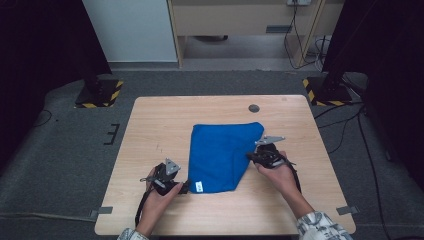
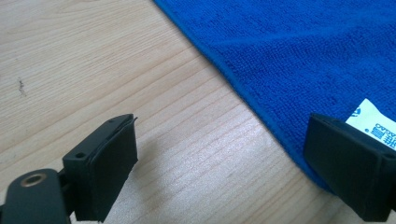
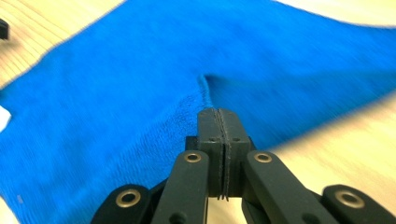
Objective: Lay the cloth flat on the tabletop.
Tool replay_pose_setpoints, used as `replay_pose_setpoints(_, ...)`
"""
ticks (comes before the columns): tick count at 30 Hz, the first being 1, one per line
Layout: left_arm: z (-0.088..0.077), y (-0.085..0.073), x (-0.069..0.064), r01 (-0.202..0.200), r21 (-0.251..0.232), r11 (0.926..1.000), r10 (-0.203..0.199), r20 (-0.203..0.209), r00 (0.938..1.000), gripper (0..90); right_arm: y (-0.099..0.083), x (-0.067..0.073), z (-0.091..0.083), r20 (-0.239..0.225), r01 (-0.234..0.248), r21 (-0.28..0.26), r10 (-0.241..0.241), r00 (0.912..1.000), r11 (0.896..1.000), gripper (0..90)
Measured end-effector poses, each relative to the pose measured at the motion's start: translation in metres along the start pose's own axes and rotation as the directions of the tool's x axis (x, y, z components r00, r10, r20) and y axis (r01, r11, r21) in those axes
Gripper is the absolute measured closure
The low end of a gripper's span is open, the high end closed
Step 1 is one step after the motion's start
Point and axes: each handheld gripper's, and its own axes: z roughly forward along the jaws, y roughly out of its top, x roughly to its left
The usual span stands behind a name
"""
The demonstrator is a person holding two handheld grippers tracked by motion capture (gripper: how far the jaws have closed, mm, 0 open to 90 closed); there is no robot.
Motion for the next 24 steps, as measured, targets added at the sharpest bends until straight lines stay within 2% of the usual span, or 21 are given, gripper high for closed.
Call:
replay_pose_setpoints(3,0.0,0.0,0.0,-0.003,0.002,1.0,0.003,0.0,1.0,9.0,-0.014,-0.007,-0.013,0.014,-0.029,-0.004,0.029,0.9995,1.0,89.5)
replay_pose_setpoints(8,0.001,0.0,0.0,0.0,0.0,1.0,0.0,0.0,1.0,8.7,-0.031,-0.014,-0.031,0.031,-0.043,-0.011,0.044,0.9986,0.999,89.3)
replay_pose_setpoints(16,0.001,0.001,-0.001,0.001,0.002,1.0,-0.001,0.0,1.0,8.5,-0.053,-0.015,-0.046,0.045,-0.061,0.001,0.061,0.9971,0.998,89.0)
replay_pose_setpoints(22,-0.01,0.004,-0.001,0.017,-0.057,0.9982,-0.017,0.002,0.9999,8.8,-0.061,-0.012,-0.057,0.057,-0.06,0.006,0.059,0.9966,0.998,88.8)
replay_pose_setpoints(24,-0.011,0.003,-0.003,0.016,-0.061,0.998,-0.016,0.011,0.9998,8.8,-0.063,-0.011,-0.06,0.059,-0.061,0.004,0.06,0.9964,0.998,88.4)
